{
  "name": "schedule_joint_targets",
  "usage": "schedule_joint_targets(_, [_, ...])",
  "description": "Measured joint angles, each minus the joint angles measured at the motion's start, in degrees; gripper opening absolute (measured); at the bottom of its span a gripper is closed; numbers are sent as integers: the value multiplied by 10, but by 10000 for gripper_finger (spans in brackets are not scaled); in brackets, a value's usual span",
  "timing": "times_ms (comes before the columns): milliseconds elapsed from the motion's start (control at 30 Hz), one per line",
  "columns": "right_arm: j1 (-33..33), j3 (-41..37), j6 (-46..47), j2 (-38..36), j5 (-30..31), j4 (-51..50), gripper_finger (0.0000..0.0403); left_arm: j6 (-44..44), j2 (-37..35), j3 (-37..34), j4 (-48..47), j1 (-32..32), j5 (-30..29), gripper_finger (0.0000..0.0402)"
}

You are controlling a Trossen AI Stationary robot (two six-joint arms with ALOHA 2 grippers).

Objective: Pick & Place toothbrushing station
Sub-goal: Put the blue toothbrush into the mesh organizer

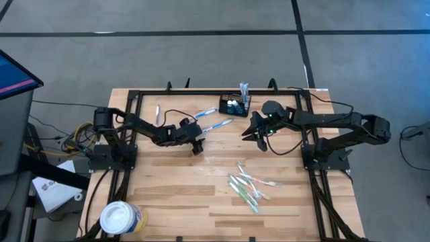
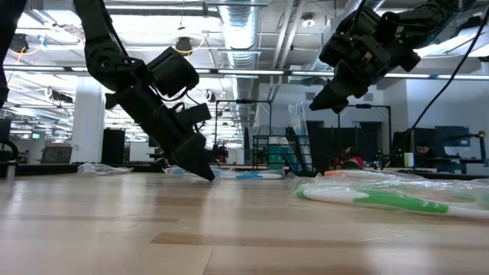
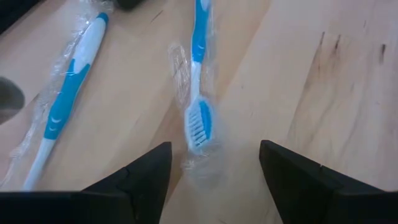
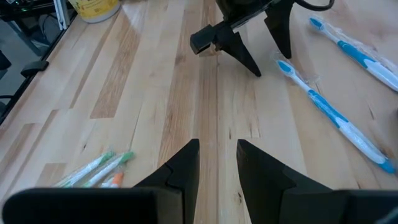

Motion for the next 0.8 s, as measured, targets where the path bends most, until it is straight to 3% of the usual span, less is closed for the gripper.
schedule_joint_targets(433, [0,0,0,0,0,-4,98,1,-4,0,-28,-1,10,180])
schedule_joint_targets(800, [9,0,0,0,0,-4,98,1,-4,0,-44,-1,12,88])
